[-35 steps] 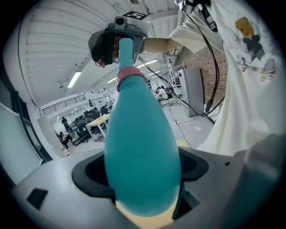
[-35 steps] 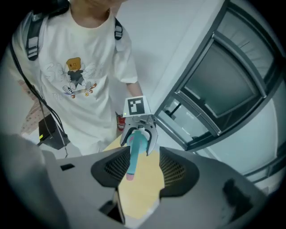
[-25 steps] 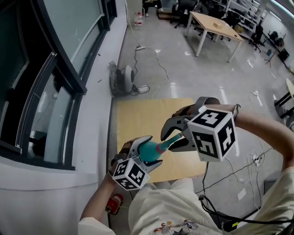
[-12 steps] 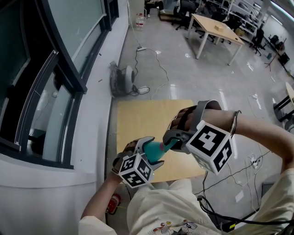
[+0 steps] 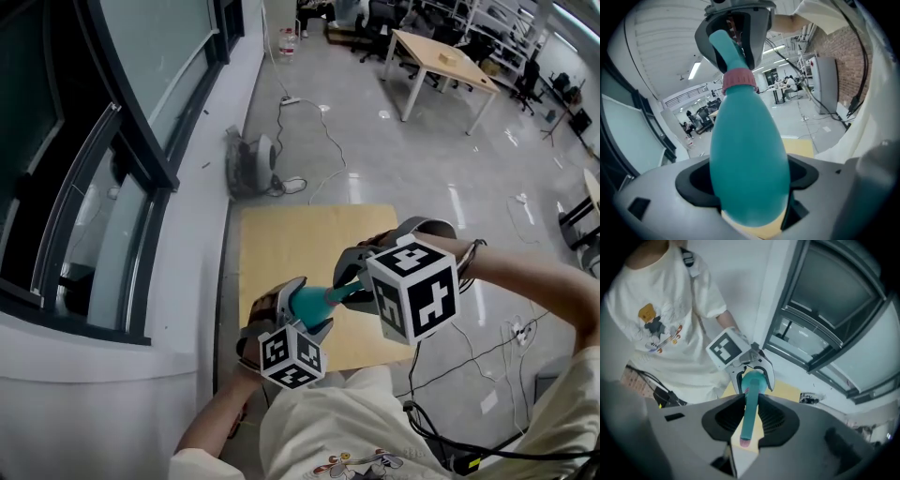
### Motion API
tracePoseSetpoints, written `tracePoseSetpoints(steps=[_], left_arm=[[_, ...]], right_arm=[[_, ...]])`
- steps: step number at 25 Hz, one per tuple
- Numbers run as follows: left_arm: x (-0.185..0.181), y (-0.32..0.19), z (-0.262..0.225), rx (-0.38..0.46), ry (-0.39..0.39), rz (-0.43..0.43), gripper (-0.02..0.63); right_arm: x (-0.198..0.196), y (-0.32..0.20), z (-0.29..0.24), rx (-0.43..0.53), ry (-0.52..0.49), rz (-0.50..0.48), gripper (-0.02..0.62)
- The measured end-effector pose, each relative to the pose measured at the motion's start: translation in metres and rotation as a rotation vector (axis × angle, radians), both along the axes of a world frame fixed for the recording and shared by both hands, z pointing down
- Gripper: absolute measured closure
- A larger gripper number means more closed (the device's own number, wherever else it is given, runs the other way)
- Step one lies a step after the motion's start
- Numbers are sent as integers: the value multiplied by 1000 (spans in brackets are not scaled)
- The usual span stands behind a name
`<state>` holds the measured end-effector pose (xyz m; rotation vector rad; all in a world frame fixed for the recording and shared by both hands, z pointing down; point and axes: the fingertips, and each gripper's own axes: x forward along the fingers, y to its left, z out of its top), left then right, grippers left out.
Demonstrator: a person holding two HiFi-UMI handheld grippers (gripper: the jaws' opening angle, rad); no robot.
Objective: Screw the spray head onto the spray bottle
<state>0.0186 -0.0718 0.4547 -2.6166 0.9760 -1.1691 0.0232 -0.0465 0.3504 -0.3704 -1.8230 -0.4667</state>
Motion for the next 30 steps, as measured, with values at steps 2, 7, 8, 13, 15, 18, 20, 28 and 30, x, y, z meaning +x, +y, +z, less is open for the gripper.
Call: tracePoseSetpoints(steps=[2, 7, 8, 13, 15, 18, 20, 28, 30], left_arm=[[-6, -8, 1, 44, -34, -84, 181], [-20, -23, -2, 179, -100, -243, 180], [-22, -25, -3, 212, -119, -269, 181], [-32, -32, -6, 329, -161, -345, 181], [-31, -33, -6, 333, -141, -343, 181], [-29, -34, -5, 323, -93, -339, 181], [-30, -37, -5, 322, -75, -344, 181], [-39, -43, 4, 248, 3, -302, 180], [-40, -45, 15, 205, 55, -265, 181]], right_arm=[[-1, -5, 4, -60, -1, 139, 506], [-4, -16, 6, -275, -41, 509, 506], [-3, -18, 6, -318, -51, 579, 506], [-1, -24, 9, -613, -117, 980, 505], [-2, -25, 9, -678, -138, 1053, 505], [-3, -26, 12, -647, -139, 1027, 481], [-4, -29, 12, -629, -148, 1014, 424], [1, -34, -17, -548, -199, 903, 387], [5, -45, -26, -509, -219, 897, 387]])
